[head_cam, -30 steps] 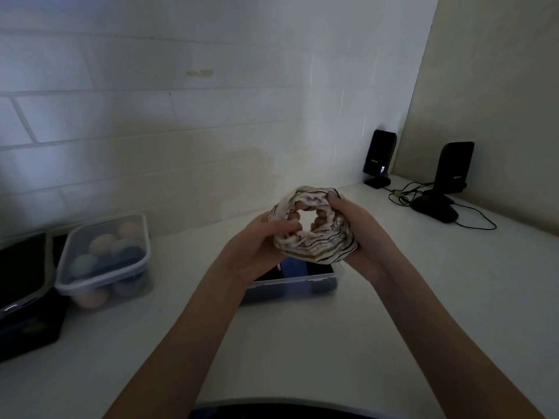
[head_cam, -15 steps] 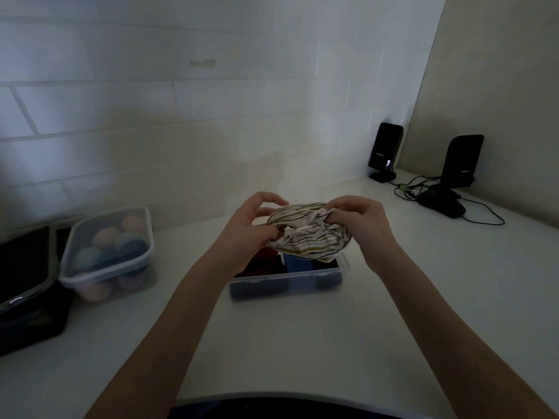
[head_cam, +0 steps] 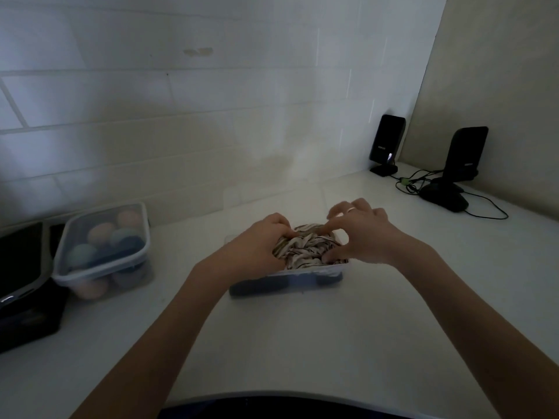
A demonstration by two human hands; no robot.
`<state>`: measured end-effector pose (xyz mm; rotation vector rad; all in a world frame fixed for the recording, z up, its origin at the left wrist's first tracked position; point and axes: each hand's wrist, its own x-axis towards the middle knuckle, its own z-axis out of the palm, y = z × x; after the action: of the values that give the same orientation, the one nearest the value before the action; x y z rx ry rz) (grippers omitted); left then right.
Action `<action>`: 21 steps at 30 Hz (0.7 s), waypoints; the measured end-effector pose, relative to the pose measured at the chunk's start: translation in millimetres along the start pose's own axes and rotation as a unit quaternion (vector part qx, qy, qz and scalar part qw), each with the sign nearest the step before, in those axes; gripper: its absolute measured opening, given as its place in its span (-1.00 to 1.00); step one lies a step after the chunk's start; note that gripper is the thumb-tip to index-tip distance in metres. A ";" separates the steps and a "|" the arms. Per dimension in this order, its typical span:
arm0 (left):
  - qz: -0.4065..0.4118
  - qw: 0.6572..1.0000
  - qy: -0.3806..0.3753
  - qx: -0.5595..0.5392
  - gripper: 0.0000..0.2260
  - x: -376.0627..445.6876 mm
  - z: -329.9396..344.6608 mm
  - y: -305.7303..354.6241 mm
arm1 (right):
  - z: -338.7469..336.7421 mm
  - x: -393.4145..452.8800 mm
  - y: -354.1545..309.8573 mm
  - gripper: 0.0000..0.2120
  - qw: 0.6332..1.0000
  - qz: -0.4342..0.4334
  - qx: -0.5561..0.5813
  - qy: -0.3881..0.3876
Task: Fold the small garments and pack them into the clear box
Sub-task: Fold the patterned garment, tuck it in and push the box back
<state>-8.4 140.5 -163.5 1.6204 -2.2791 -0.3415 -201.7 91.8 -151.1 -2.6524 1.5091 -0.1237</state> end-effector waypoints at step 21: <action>-0.052 0.964 -0.139 0.222 -0.71 10.1 4.5 -10.7 | 6.7 21.5 -15.9 -0.55 0.956 0.026 -0.232 -0.177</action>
<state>-4.0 127.4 -170.4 2.0240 -2.6256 -0.0841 -176.4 81.7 -155.3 -2.7457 1.6336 0.7569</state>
